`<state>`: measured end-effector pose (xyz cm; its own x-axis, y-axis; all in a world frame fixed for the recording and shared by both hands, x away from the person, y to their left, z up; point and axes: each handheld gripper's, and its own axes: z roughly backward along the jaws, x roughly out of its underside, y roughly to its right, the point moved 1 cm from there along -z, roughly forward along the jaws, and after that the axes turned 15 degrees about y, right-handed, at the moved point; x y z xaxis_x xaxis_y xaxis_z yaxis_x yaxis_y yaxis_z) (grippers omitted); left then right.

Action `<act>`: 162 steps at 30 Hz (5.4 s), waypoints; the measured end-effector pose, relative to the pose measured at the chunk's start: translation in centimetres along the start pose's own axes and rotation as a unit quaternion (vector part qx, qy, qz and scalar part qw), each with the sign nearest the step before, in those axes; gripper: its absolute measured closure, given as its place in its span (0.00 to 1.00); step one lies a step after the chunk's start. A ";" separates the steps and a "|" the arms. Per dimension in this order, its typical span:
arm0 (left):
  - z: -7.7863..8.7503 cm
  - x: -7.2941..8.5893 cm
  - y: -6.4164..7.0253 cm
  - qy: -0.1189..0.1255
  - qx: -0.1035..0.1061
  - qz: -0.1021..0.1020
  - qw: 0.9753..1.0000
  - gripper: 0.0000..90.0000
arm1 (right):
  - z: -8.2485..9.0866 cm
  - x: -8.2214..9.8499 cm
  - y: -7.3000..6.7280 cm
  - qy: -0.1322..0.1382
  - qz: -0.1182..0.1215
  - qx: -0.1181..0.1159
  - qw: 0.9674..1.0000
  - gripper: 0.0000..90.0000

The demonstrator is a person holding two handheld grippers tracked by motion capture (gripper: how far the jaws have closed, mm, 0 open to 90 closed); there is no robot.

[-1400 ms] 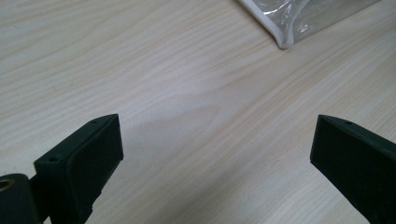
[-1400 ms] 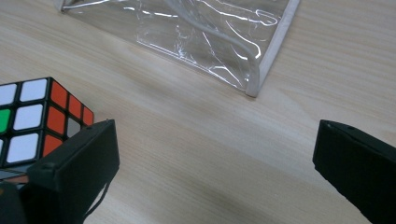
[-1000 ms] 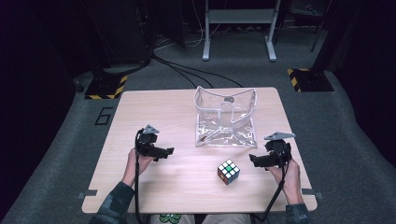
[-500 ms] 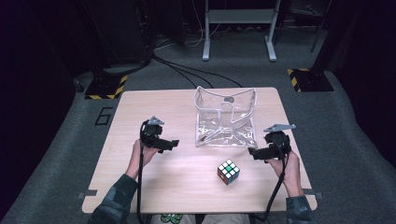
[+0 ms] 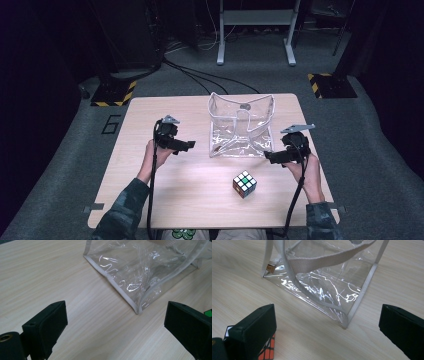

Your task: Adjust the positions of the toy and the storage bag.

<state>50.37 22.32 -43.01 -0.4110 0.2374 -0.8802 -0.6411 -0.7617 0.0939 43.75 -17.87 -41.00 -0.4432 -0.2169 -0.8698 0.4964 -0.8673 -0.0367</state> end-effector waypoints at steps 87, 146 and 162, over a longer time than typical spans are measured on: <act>-9.8 -7.5 1.7 -0.045 -0.028 0.017 0.998 0.89 | -7.2 -5.5 3.4 -0.021 -0.042 0.036 0.998 0.92; 0.4 -7.9 -6.7 -0.088 -0.060 0.006 0.994 0.99 | -6.5 -9.6 1.0 -0.041 0.015 0.050 0.998 0.99; 1.1 -7.1 -8.4 -0.105 -0.071 0.018 0.992 0.99 | -8.0 -10.2 -0.8 -0.061 0.027 0.038 0.997 0.99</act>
<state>57.91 27.67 -37.06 -0.5675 0.3166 -0.7601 -0.5314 -0.8460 0.0443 53.86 -11.33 -36.06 -0.5067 -0.3137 -0.8030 0.4663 -0.8832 0.0508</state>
